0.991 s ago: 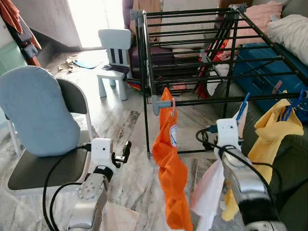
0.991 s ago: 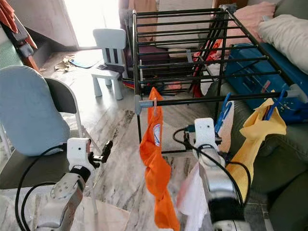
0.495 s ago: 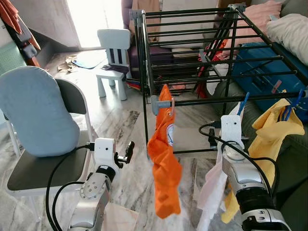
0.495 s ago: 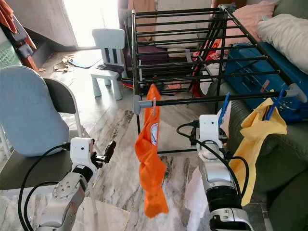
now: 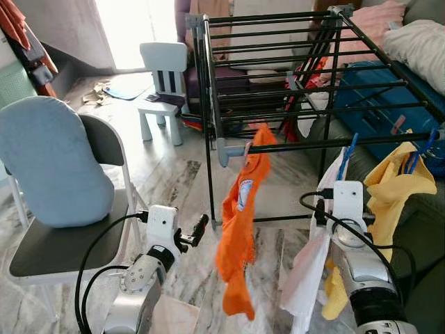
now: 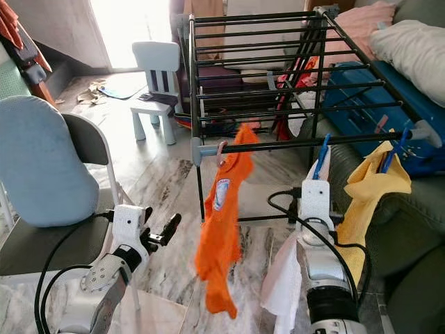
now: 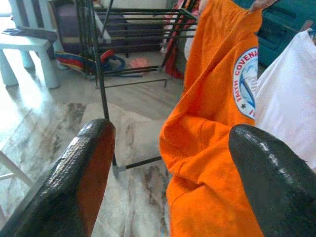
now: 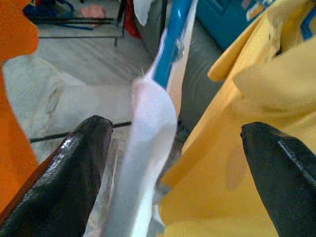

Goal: Hang hanger

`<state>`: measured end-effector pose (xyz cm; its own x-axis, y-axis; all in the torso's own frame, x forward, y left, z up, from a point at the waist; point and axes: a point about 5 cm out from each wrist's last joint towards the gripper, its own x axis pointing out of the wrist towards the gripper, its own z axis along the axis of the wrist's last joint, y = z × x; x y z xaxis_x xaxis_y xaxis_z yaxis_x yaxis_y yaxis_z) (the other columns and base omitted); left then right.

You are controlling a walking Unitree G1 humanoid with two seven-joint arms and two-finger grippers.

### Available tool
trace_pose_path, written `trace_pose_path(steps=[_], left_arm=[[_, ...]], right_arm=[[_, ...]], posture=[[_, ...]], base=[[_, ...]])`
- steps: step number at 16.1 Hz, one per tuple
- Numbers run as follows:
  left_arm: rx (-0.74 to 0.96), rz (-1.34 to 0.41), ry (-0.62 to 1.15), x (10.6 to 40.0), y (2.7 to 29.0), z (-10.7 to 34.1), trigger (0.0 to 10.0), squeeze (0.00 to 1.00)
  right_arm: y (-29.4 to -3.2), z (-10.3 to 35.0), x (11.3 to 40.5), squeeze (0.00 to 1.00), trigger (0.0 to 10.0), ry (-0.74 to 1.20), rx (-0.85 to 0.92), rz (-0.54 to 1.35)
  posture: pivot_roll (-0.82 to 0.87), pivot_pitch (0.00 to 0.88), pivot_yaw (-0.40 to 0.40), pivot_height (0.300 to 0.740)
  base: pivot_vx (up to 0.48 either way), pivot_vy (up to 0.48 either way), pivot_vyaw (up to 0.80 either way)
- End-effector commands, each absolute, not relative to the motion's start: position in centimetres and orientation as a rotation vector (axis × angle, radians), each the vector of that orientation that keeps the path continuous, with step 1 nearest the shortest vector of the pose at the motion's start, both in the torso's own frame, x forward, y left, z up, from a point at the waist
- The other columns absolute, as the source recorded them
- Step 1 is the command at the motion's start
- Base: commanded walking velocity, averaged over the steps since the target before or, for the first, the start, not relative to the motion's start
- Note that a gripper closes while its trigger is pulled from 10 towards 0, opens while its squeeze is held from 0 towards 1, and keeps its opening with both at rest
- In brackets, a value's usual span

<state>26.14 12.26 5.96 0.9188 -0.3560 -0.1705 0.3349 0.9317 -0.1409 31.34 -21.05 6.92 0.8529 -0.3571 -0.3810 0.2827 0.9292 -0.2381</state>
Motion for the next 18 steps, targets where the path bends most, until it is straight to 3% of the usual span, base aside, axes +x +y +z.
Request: trace_pose_path(steps=[1, 4, 5, 6, 7, 15, 18], left_arm=[[-0.095, -0.371, 0.195, 26.3, 12.3, 6.1, 10.0, 0.0], [-0.097, -0.397, 0.197, 26.2, 11.9, 6.1, 10.0, 0.0], [-0.097, -0.4, 0.197, 26.2, 11.9, 6.1, 10.0, 0.0], [-0.099, -0.402, 0.197, 26.2, 11.8, 6.1, 10.0, 0.0], [-0.101, -0.406, 0.197, 26.1, 11.7, 6.1, 10.0, 0.0], [-0.111, -0.46, 0.213, 25.6, 11.0, 5.8, 10.0, 0.0], [-0.109, -0.464, 0.213, 25.6, 11.0, 5.9, 10.0, 0.0]], right_arm=[[-20.9, 7.0, 31.8, 0.0, 10.0, 0.442, -0.159, -0.335], [-20.2, 7.4, 33.4, 0.0, 10.0, 0.445, -0.13, -0.304], [-20.0, 7.6, 33.7, 0.0, 7.1, 0.441, -0.133, -0.297], [-19.7, 7.8, 34.1, 0.0, 5.3, 0.439, -0.134, -0.287], [-19.5, 7.9, 34.5, 0.0, 0.0, 0.44, -0.133, -0.282], [-19.3, 7.0, 34.4, 0.0, 0.0, 0.495, -0.107, -0.303], [-21.2, 6.7, 33.6, 0.0, 0.0, 0.495, -0.13, -0.349]], posture=[[-0.2, 0.0, 0.034, 0.74], [-0.19, 0.0, 0.032, 0.74], [-0.19, 0.0, 0.029, 0.74], [-0.19, 0.0, 0.027, 0.74], [-0.19, 0.0, 0.023, 0.74], [-0.19, 0.0, 0.025, 0.74], [-0.19, 0.0, 0.024, 0.74]], base=[[0.0, 0.0, 0.0], [0.0, 0.0, 0.0], [0.0, 0.0, 0.0], [0.0, 0.0, 0.0], [0.0, 0.0, 0.0], [0.0, 0.0, 0.0], [0.0, 0.0, 0.0]])
